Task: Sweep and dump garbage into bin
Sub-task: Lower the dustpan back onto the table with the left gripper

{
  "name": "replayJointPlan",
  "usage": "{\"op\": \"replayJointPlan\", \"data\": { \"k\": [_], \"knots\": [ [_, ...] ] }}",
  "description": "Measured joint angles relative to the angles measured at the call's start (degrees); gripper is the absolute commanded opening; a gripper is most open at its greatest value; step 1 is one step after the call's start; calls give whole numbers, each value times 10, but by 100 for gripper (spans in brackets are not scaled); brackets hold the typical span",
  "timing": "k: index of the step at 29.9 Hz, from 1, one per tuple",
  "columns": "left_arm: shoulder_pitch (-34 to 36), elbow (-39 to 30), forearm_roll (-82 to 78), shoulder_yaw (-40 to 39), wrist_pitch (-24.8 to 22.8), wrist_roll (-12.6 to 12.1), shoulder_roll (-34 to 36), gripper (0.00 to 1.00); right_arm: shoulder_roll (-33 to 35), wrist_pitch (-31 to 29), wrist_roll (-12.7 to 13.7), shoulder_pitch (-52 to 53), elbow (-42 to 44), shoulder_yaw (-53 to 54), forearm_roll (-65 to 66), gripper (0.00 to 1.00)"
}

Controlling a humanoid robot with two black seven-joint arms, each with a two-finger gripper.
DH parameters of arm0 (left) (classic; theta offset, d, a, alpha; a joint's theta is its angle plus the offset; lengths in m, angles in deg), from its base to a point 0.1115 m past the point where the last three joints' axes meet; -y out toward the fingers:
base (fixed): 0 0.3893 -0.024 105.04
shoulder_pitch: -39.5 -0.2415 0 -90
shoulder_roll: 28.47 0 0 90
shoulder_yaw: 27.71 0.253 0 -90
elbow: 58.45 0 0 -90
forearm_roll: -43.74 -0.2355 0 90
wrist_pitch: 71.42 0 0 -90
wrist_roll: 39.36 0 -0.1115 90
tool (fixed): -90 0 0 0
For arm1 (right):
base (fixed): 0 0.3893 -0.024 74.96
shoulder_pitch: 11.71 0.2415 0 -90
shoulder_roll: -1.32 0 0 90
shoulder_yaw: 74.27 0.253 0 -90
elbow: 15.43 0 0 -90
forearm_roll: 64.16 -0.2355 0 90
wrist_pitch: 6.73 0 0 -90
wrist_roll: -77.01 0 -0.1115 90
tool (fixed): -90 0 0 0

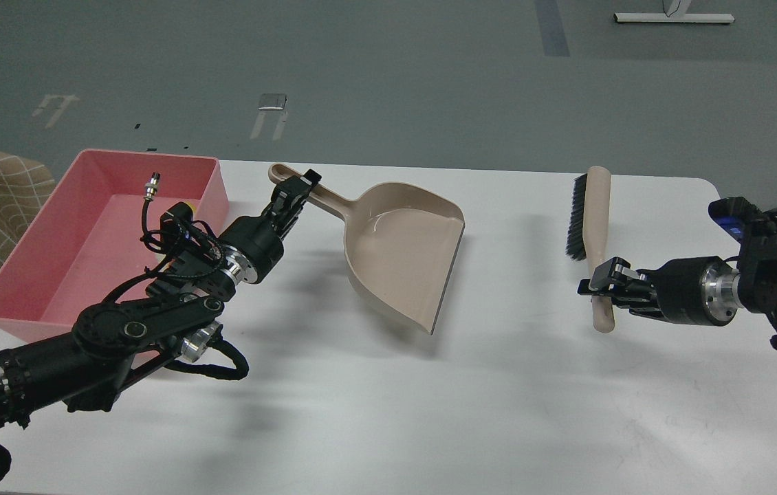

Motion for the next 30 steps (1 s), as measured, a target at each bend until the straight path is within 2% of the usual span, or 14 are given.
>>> {"op": "replayJointPlan", "data": {
  "k": [30],
  "knots": [
    [-17,43,3,-2,0,1,-53,0,-19,0,0,7,36,-27,29,0]
  ]
}}
